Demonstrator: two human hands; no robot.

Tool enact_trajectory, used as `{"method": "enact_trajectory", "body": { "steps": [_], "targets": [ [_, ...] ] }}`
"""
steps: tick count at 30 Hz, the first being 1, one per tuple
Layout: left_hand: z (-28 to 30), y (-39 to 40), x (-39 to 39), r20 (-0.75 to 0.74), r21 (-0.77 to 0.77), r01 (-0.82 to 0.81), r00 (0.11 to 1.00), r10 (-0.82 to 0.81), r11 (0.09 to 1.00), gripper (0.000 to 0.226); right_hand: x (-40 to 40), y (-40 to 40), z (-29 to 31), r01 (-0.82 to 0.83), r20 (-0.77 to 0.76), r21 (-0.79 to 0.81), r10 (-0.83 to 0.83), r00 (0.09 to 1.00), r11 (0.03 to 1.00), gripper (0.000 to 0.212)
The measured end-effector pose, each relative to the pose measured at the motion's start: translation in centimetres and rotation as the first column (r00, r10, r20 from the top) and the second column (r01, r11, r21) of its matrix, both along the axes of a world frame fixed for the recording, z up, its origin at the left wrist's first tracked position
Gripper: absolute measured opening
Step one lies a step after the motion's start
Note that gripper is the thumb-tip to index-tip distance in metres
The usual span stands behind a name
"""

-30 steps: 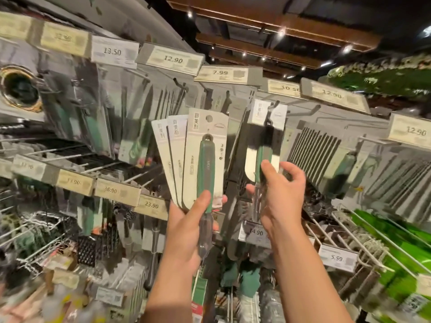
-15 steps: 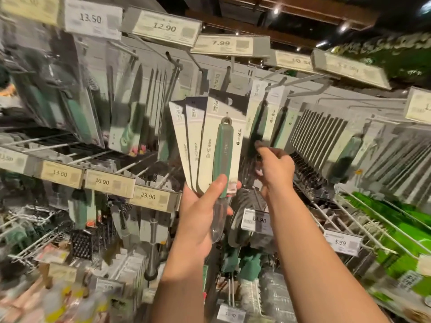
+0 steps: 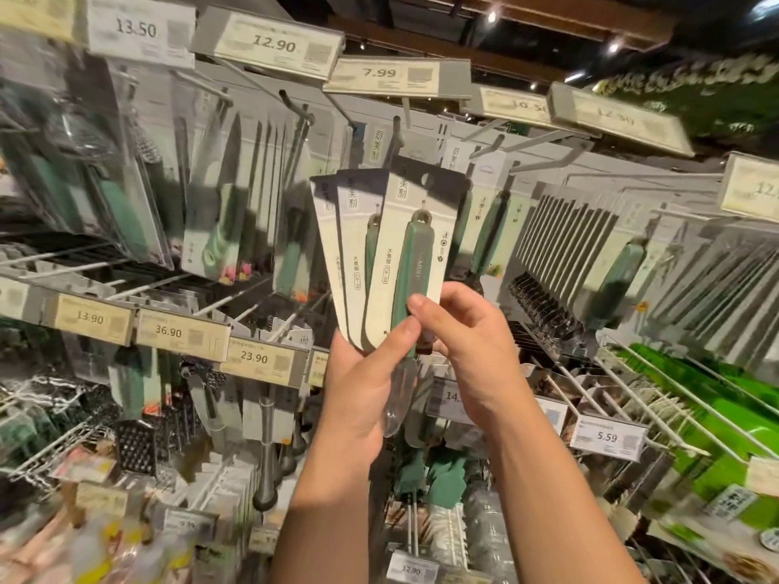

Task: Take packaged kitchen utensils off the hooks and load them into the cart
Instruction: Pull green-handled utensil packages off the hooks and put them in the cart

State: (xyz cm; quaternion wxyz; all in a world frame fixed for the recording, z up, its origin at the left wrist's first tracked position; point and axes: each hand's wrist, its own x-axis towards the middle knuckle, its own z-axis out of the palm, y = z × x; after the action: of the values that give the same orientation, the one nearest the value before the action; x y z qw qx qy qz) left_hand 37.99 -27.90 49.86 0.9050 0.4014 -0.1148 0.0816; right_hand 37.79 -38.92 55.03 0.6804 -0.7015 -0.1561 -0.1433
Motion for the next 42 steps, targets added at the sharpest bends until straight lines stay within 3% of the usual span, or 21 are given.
{"method": "enact_trajectory", "body": {
  "steps": [3, 9, 12, 16, 22, 27, 29, 35, 42],
  "targets": [
    [0.4, 0.6, 0.5, 0.014, 0.038, -0.014, 1.0, 0.014, 0.999, 0.065, -0.2, 0.1, 0.3, 0.034, 0.003, 0.023, -0.034, 0.999, 0.999, 0.018],
    [1.0, 1.3, 0.4, -0.175, 0.09, -0.052, 0.982, 0.067, 0.995, 0.054, -0.3, -0.3, 0.6, 0.116, 0.021, 0.005, -0.116, 0.993, 0.993, 0.017],
    [1.7, 1.5, 0.3, -0.247, -0.003, -0.035, 0.968, 0.033, 0.999, 0.064, -0.8, -0.7, 1.5, 0.095, 0.04, 0.009, -0.095, 0.995, 0.995, 0.018],
    [2.4, 1.2, 0.0, -0.216, -0.137, 0.005, 0.976, -0.035, 0.991, 0.032, -1.2, -1.1, 2.2, 0.144, 0.089, 0.04, -0.147, 0.985, 0.989, 0.019],
    [2.6, 1.2, -0.3, -0.169, -0.13, 0.04, 0.984, -0.062, 0.991, 0.04, -0.6, -2.2, 2.8, 0.312, 0.128, 0.173, -0.335, 0.933, 0.934, 0.021],
    [2.6, 1.2, -0.2, -0.172, -0.147, 0.035, 0.983, -0.06, 0.988, 0.038, 0.0, -1.8, 3.0, 0.308, 0.119, 0.274, -0.35, 0.929, 0.911, 0.049],
    [2.5, 1.3, -0.2, -0.171, -0.145, 0.032, 0.984, -0.057, 0.989, 0.037, 0.4, -1.9, 2.4, 0.322, 0.14, 0.319, -0.381, 0.914, 0.891, 0.046],
    [2.2, 1.5, 0.4, -0.173, -0.139, 0.031, 0.983, -0.056, 0.99, 0.04, 1.1, -1.7, 1.8, 0.496, 0.242, 0.148, -0.518, 0.821, 0.855, 0.024],
    [2.2, 1.4, 1.0, -0.144, -0.151, 0.048, 0.987, -0.07, 0.987, 0.041, 5.6, -2.2, 3.2, 0.574, 0.045, 0.095, -0.58, 0.813, 0.813, 0.017]
  ]
}}
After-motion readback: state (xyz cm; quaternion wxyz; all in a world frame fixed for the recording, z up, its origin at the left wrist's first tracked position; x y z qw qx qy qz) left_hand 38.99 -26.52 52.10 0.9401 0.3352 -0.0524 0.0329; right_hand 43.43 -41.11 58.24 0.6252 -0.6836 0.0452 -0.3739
